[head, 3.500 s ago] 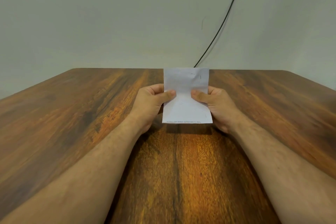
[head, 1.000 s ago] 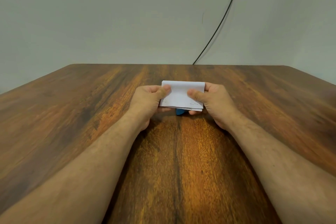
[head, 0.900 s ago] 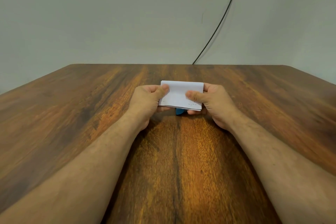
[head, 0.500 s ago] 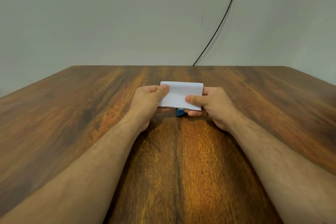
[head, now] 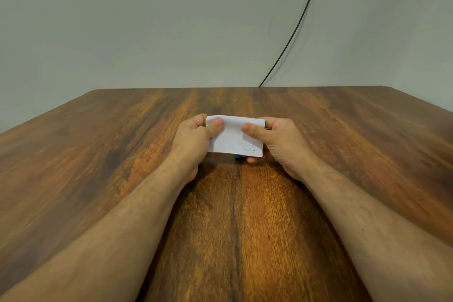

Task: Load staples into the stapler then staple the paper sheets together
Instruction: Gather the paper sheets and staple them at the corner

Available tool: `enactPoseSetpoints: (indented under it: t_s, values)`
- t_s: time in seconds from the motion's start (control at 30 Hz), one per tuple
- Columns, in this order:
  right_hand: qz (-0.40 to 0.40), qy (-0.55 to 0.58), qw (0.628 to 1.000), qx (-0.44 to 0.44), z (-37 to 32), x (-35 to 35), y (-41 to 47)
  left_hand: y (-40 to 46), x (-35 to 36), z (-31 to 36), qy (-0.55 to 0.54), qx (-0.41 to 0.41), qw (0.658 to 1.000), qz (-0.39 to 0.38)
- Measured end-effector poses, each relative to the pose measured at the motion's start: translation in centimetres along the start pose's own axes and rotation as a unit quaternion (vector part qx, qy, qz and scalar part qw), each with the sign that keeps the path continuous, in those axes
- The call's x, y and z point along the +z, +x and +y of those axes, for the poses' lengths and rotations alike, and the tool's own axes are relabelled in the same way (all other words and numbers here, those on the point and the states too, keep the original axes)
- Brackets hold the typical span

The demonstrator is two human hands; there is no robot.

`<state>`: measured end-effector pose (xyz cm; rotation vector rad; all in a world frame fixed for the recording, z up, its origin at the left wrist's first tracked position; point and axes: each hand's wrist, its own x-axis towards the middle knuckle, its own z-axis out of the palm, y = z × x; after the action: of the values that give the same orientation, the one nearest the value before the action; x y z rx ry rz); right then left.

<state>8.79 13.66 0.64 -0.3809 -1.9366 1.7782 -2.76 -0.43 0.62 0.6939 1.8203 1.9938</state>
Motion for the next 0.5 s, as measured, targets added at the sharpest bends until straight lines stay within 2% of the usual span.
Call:
enactPoseSetpoints:
  t_s: [0.3,0.5]
  values:
    - [-0.005,0.025,1.0,-0.008,0.5,-0.1,0.4,0.6,0.2,-0.3,0.028,0.004,1.0,-0.001]
    - [0.032,0.014,0.999,-0.029,1.3,-0.2,0.8,0.5,-0.2,-0.5,0.012,-0.007,1.0,-0.027]
